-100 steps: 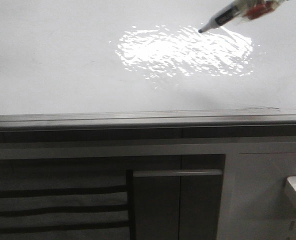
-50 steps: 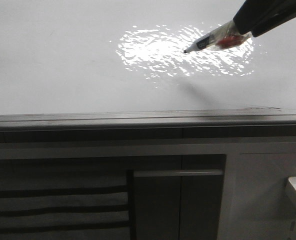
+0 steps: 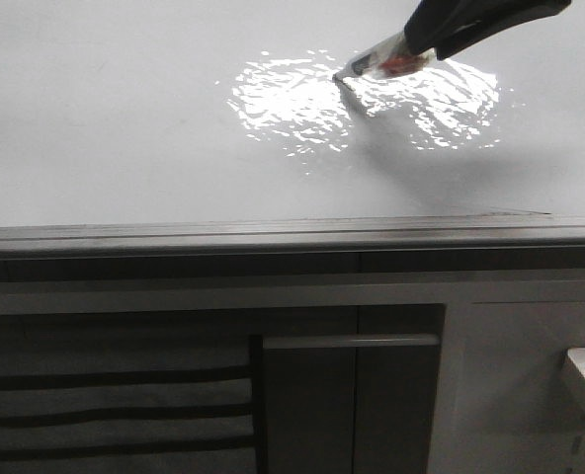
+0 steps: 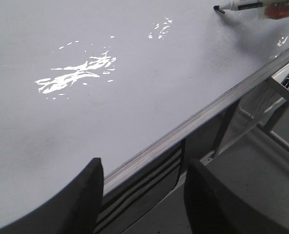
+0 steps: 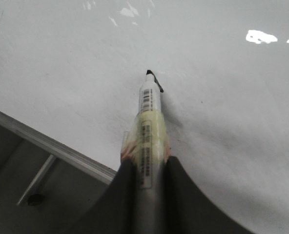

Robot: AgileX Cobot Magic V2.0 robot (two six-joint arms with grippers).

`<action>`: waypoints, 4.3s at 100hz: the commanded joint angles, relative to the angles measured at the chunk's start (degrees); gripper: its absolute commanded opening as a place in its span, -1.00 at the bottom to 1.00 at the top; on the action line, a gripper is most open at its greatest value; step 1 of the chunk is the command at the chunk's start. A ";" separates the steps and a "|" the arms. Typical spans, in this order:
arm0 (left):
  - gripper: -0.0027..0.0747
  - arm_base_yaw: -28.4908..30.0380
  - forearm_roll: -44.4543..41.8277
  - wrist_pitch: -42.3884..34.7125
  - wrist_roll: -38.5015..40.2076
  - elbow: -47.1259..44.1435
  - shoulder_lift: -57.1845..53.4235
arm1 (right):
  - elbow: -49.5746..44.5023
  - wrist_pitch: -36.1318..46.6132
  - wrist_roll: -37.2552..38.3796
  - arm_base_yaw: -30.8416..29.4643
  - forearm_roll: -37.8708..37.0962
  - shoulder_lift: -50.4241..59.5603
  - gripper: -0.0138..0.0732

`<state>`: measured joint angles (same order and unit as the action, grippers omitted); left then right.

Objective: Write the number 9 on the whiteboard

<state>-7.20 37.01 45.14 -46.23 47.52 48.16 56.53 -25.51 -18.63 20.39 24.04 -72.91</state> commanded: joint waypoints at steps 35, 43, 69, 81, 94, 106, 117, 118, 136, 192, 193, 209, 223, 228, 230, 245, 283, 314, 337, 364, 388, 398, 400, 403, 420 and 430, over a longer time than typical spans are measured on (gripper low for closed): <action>-0.04 0.16 2.52 -3.37 0.73 1.46 -0.08 | 3.46 -5.60 -1.48 -2.99 -2.61 0.54 -0.80; -0.04 0.16 2.52 -3.37 0.73 1.46 -0.08 | 3.83 -5.35 -1.48 -3.68 -2.61 1.16 -0.80; -0.04 0.16 2.52 -3.37 0.73 1.46 -0.08 | 5.00 -4.51 -1.48 -3.69 -2.61 1.41 -0.80; -0.04 0.16 2.52 -3.37 0.73 1.46 -0.08 | 5.00 -4.51 -1.48 -3.69 -2.61 1.41 -0.80; -0.04 0.16 2.52 -3.37 0.73 1.46 -0.08 | 4.53 -7.27 -1.48 -3.69 -2.50 1.28 -0.80; -0.04 0.16 2.52 -3.37 0.73 1.46 -0.08 | 2.11 -10.04 -1.59 -3.35 -2.09 1.08 -0.80; -0.04 0.16 2.52 -3.37 0.73 1.46 -0.08 | -1.24 -10.55 -2.13 -1.50 -1.54 1.03 -0.80; -0.04 0.16 2.52 -3.37 0.73 1.46 -0.08 | -1.43 -10.55 -2.38 -1.37 -1.54 1.03 -0.80; -0.04 0.16 2.52 -3.15 0.12 1.46 -0.08 | -0.55 -10.83 -2.78 -0.48 -1.37 1.73 -0.80; -0.04 -25.98 2.90 5.16 -16.50 11.88 13.45 | 8.37 -29.90 -40.79 6.67 3.11 9.41 -0.80; -0.04 -26.43 2.88 4.71 -16.50 12.00 13.76 | 8.37 -30.02 -41.06 6.82 3.11 9.41 -0.80; -0.04 -34.59 0.43 -2.40 -16.67 13.82 21.10 | 8.37 -30.25 -41.06 7.09 3.11 9.41 -0.80; -0.04 -38.43 -0.06 -4.38 -17.81 17.28 27.31 | 8.37 -30.50 -41.06 7.09 2.87 9.41 -0.80; -0.04 -39.06 -0.06 -4.67 -17.81 18.58 29.17 | 8.37 -30.65 -41.06 7.09 2.87 9.41 -0.80; -0.04 -39.36 -0.06 -4.67 -17.81 19.12 29.91 | 8.37 -30.69 -41.06 7.09 2.87 9.41 -0.80; -0.04 -39.49 -0.06 -3.23 -17.81 21.54 32.46 | 8.37 -31.28 -41.06 7.09 2.87 9.41 -0.80; -0.61 -39.49 -0.06 -2.87 -17.81 21.54 32.46 | 8.37 -31.79 -41.06 7.09 3.33 9.41 -0.80; -0.98 -39.49 -0.06 -2.87 -17.59 21.54 32.46 | 8.37 -32.45 -40.83 7.09 3.33 9.41 -0.22; -0.98 -37.05 -12.84 -2.93 -1.73 21.54 30.96 | 9.45 -30.37 -24.74 2.11 -9.56 13.15 0.06; -0.98 -26.80 -39.50 -5.17 41.15 16.20 22.92 | 9.26 -30.77 -19.52 -6.94 -13.41 18.07 0.06; -0.98 -16.98 -47.96 -24.04 56.43 1.09 17.55 | 9.26 -30.77 -19.52 -7.18 -12.62 18.07 0.06; -0.98 -12.99 -47.44 -31.48 58.61 -3.09 19.00 | 9.26 -31.27 -19.49 -7.18 -12.40 18.07 0.06; -0.98 -12.21 -47.03 -32.66 59.04 -3.61 19.45 | 9.26 -31.41 -19.38 -7.18 -12.40 18.07 0.06; -0.98 -11.23 -46.37 -34.22 59.19 -4.14 20.15 | 9.26 -31.70 -19.35 -7.18 -12.40 18.07 0.06; -0.98 -7.86 -45.07 -39.06 59.19 -4.41 24.06 | 9.26 -31.80 -19.35 -7.18 -11.76 18.07 0.06; -0.98 -7.86 -45.03 -39.30 59.19 -4.31 25.13 | 9.26 -31.83 -19.35 -7.18 -11.68 18.07 0.06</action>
<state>-15.30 -8.67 11.15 12.19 41.66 73.45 63.98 -59.85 -38.16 13.37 11.23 -55.43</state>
